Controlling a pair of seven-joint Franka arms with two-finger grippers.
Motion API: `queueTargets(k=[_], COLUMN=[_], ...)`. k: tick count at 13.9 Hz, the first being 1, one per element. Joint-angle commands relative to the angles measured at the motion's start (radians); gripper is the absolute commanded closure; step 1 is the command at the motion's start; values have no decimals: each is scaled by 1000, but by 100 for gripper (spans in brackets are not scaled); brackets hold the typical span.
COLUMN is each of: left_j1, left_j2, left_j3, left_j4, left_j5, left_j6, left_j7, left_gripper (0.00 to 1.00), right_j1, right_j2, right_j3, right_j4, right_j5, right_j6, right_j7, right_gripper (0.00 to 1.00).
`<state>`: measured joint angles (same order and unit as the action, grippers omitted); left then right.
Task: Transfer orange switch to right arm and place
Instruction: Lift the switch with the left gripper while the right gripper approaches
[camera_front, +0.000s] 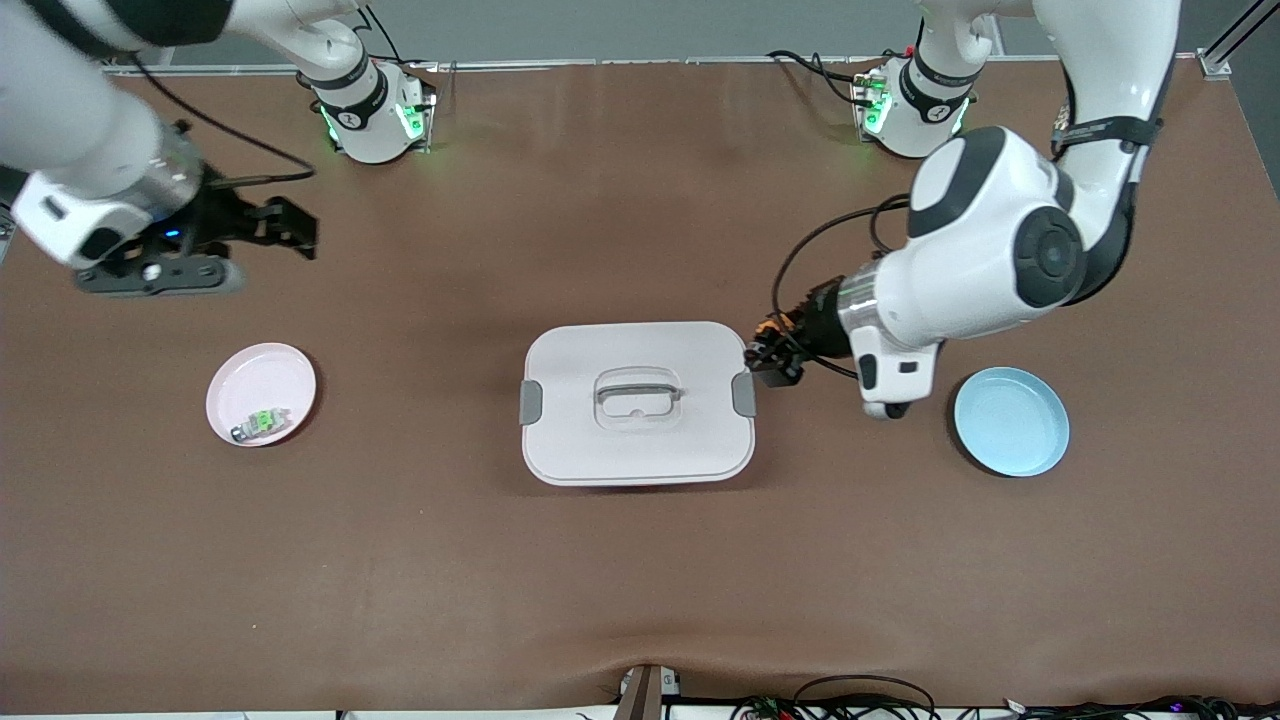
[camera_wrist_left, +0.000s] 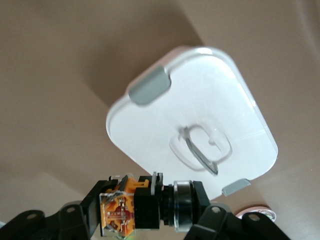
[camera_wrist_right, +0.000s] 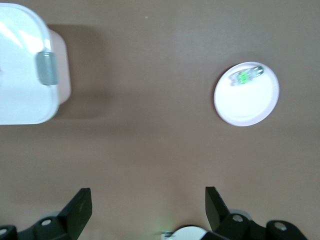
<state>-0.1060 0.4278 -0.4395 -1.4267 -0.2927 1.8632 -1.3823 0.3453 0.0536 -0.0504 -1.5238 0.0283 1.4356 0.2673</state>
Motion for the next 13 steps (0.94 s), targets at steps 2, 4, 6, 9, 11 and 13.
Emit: queueTargets(k=[2, 4, 6, 9, 11, 13], left_j1=[-76, -110, -126, -150, -158, -172], left_j2=[60, 75, 78, 78, 80, 80], left_j3=[2, 4, 4, 4, 2, 2], left_j4=[88, 88, 88, 88, 88, 88], left_j5=[-13, -13, -13, -13, -29, -36], left_j6=[-6, 28, 72, 88, 88, 97], left_j7=[-154, -210, -276, -293, -293, -296], left_gripper=[100, 100, 100, 100, 100, 100], right_j1=[55, 76, 122, 158, 199, 237], right_j2=[-5, -3, -5, -17, -35, -35], right_j3=[-11, -9, -9, -8, -6, -6], right_j4=[10, -1, -25, -123, -194, -254], right_j5=[175, 231, 236, 336, 367, 375], right_j6=[12, 67, 139, 299, 411, 532], right_j7=[180, 260, 296, 349, 369, 386], right_gripper=[0, 0, 0, 0, 0, 0])
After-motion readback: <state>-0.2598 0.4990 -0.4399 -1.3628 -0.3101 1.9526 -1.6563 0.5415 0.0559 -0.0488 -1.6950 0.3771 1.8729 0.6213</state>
